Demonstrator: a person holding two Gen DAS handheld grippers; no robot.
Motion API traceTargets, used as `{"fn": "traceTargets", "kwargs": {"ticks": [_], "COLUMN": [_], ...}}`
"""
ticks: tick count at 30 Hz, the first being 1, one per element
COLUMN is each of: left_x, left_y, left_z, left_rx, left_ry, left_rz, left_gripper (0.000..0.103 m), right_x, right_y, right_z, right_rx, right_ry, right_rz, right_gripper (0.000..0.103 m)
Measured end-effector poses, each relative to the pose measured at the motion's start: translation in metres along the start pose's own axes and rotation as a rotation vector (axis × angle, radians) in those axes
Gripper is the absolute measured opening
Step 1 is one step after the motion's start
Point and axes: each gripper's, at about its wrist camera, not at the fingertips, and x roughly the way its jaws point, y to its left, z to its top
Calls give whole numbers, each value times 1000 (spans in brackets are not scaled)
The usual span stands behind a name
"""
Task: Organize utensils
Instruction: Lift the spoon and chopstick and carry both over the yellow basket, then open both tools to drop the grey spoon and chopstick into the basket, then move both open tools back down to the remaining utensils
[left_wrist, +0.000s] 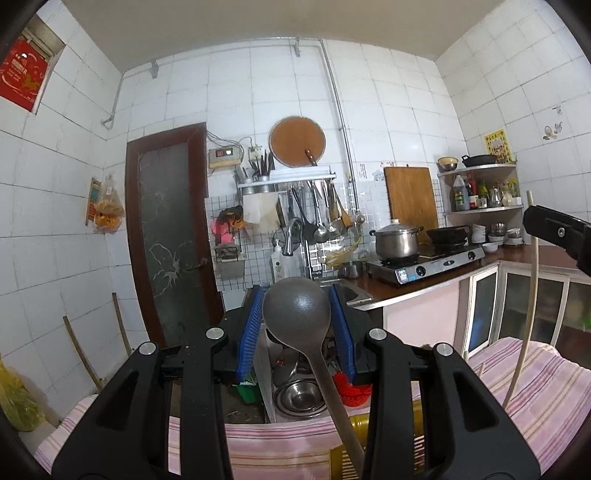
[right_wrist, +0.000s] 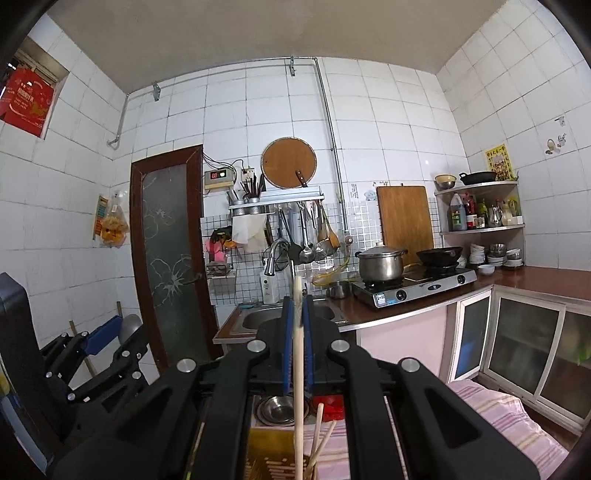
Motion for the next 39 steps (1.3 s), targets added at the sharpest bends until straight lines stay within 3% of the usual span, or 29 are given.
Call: {"fn": "traceTargets", "kwargs": {"ticks": [6,10,14,16,17,18,19,20,22,23,27,31,39], "left_x": [25,45,50,48,46,41,36,26,7,-3,-52,-98,-165], "left_y": [-14,-17,-14,-12,-10,-7,-5,0,8,11,34,53,63], "left_z": [-13,-29,-38,-35,-33,-31,-28,-24,-17,-14,-6,-6,-45], "left_rx": [58,63,68,58,53,47,43,45,62,71,72,59,52], "left_ry": [40,116,122,125,129,130,126,114,99,99,95,125,170], "left_rz": [15,22,37,39,37,35,36,41,54,57,73,49,40], "left_gripper": [35,35,36,41,51,60,63,69,79,87,98,98,98], "right_x": [22,37,45,48,48,47,43,40,24,15,-18,-57,-105], "right_y": [-2,-8,-14,-17,-20,-21,-23,-25,-31,-33,-38,-31,-10], "right_z": [-18,-38,-53,-58,-59,-61,-61,-61,-58,-56,-59,-68,-110], "right_rx": [-2,28,33,46,49,47,45,46,51,50,44,23,-50], "right_ry": [20,100,180,245,275,291,308,314,317,328,367,391,472], "right_rz": [-5,5,3,4,0,-6,-17,-23,-39,-43,-39,-20,-11], "right_gripper": [6,6,6,7,7,8,17,38,56,56,59,69,69]}}
